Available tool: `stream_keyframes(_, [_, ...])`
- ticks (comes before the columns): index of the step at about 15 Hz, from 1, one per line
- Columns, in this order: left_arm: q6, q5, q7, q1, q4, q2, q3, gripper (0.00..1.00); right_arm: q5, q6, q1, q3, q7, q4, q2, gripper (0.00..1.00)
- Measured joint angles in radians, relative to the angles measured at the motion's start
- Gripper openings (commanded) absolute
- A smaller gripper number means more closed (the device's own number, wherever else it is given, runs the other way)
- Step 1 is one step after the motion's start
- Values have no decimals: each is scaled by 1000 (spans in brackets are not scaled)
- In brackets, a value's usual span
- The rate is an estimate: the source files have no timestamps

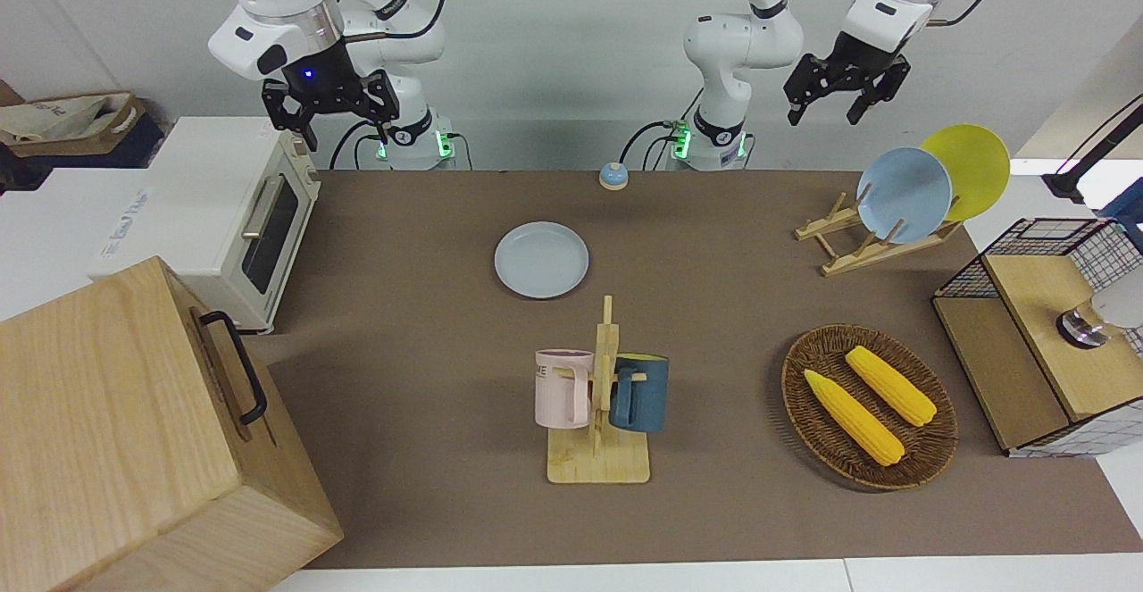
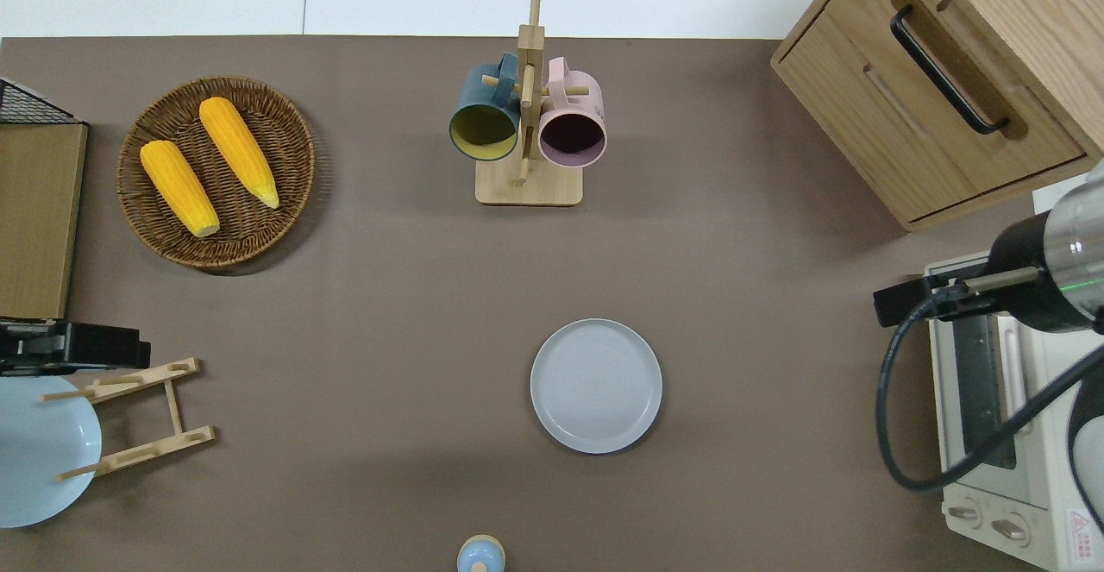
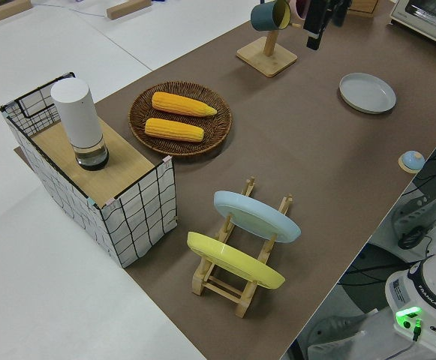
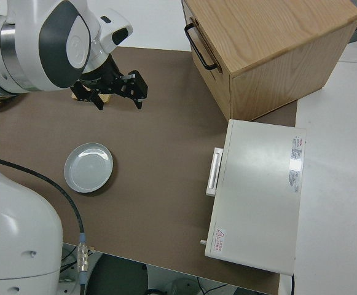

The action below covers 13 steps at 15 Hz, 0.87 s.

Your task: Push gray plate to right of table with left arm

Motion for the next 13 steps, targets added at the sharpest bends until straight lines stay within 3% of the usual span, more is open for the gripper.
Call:
stream_keyframes(7, [55,12,11,1,22,68,18,1000,0,0,0,0,0,0,0,983])
stream_keyframes(13, [55,19,12,6,27,86,24,1000,0,0,0,0,0,0,0,983])
